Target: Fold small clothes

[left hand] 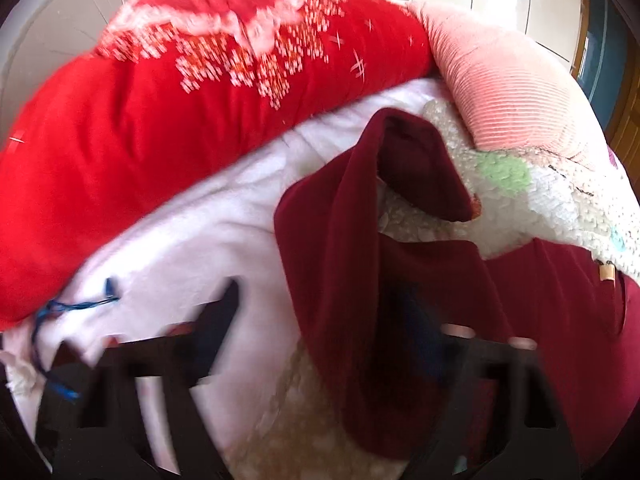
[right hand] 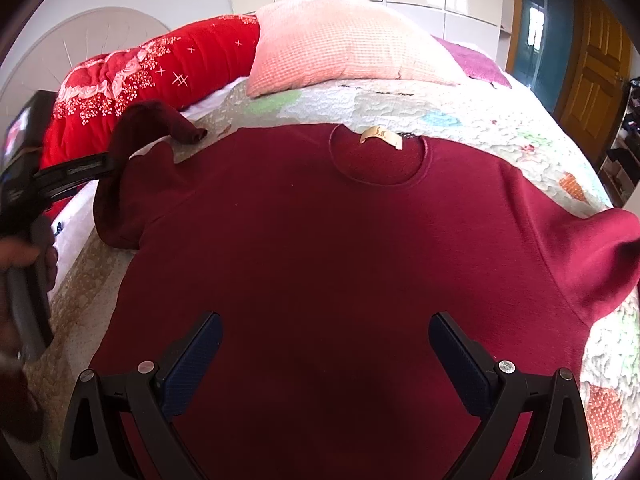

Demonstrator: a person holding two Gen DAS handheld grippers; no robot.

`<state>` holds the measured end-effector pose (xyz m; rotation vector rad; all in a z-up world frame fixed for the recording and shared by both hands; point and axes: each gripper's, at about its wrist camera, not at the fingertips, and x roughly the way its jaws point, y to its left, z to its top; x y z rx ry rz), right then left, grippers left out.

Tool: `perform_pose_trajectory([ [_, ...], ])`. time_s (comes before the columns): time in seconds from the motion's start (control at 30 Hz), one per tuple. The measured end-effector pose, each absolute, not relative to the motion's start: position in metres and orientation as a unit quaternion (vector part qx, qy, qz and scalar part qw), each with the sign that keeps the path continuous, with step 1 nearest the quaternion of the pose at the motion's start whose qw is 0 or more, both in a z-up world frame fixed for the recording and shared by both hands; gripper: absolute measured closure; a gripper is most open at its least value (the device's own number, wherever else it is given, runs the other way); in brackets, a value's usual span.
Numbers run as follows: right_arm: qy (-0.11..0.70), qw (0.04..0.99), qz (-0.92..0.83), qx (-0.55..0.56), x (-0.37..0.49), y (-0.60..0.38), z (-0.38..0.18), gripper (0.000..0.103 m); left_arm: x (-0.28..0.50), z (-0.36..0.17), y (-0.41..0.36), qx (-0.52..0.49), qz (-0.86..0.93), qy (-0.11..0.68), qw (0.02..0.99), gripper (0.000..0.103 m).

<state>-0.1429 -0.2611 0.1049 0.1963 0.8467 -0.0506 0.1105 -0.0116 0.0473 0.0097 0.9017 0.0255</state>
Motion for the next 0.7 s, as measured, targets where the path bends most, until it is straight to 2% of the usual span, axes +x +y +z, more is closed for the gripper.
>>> perform_pose_trajectory([
  [0.03,0.409,0.907,-0.021,0.097,-0.140,-0.260,0.106,0.001,0.115,0.043,-0.006,-0.011,0.000,0.449,0.893,0.084],
  [0.13,0.400,0.909,0.012,0.113,-0.129,-0.255,0.114,0.001,0.107,0.040,0.016,-0.064,-0.025,0.451,0.890,0.096],
  [0.43,0.367,0.905,0.107,0.185,-0.084,-0.223,0.146,0.001,0.026,0.046,0.036,-0.083,-0.074,0.420,0.901,0.096],
  [0.7,0.354,0.889,0.166,0.237,0.000,-0.192,0.163,0.001,0.017,0.022,0.050,-0.112,-0.068,0.423,0.896,0.096],
])
